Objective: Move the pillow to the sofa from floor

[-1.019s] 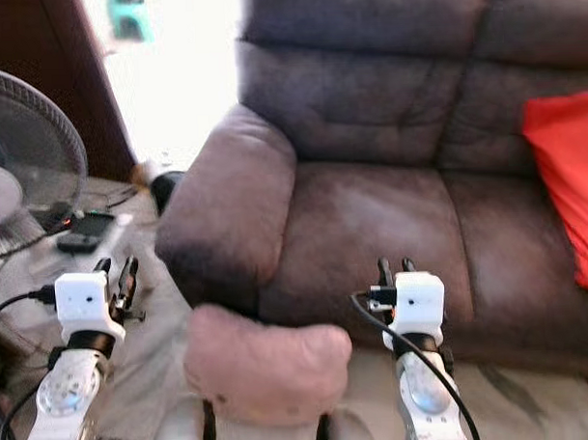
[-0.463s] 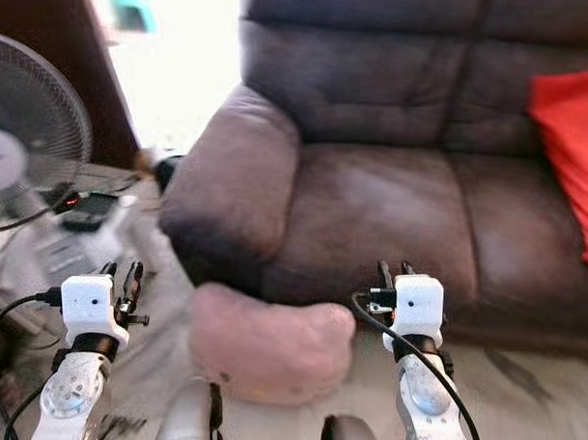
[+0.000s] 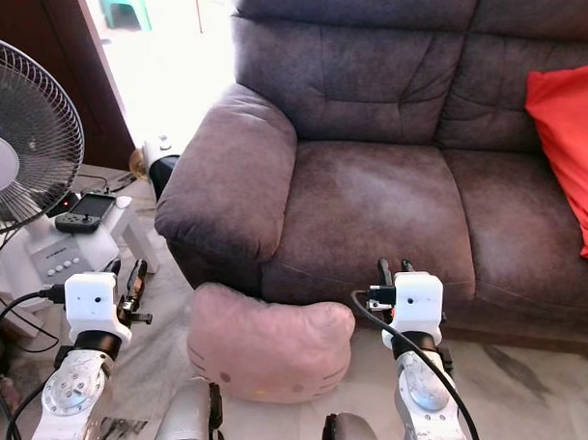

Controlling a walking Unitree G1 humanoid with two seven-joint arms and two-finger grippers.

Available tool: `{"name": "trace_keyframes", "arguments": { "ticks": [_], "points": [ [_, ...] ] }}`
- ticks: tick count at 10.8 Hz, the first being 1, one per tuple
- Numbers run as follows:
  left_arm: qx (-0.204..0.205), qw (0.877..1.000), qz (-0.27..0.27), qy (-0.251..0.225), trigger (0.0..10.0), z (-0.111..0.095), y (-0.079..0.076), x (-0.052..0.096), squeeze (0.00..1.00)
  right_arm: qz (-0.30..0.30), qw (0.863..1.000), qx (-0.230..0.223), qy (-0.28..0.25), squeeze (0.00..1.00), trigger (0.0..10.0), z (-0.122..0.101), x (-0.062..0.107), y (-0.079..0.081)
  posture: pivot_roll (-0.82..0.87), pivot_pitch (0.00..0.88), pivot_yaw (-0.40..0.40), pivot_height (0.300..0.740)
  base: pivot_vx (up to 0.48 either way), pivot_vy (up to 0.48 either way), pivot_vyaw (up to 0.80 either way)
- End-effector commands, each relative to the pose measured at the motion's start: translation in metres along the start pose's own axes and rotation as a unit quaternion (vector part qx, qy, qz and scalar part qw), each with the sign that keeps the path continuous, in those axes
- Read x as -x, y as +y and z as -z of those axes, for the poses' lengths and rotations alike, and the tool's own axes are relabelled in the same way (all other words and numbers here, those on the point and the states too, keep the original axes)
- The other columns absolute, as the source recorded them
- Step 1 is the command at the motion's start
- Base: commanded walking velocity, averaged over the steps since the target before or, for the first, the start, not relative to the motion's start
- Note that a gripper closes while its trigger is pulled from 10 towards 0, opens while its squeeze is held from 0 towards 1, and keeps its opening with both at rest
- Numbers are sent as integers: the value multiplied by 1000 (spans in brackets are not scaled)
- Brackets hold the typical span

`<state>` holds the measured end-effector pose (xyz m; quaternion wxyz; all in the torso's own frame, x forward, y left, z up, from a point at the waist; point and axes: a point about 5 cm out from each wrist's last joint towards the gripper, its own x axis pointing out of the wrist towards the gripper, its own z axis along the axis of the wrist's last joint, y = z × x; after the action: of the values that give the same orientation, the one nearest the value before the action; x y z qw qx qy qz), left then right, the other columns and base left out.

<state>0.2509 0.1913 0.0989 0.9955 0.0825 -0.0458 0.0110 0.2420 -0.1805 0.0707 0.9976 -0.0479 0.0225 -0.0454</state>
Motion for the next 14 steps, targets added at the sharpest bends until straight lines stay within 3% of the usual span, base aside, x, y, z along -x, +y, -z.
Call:
{"name": "trace_keyframes", "arguments": {
  "ticks": [1, 7, 14],
  "points": [
    [-4, 1000, 5, 2, 10000, -1, 0, 0, 0, 4, 1000, 2, 8, 0, 10000, 3, 2, -2, 76, 62, -50, 600, 0, 0, 0],
    [-4, 1000, 6, 4, 10000, 0, -2, 0, 0, 15, 1000, 10, 14, 0, 10000, 4, 0, -6, 77, 65, -53, 600, 0, 0, 0],
    [-11, 1000, 9, 11, 10000, 2, 0, 0, 0, -12, 1000, 17, 6, 0, 10000, 3, 1, 3, 80, 70, -45, 600, 0, 0, 0]
  ]
}}
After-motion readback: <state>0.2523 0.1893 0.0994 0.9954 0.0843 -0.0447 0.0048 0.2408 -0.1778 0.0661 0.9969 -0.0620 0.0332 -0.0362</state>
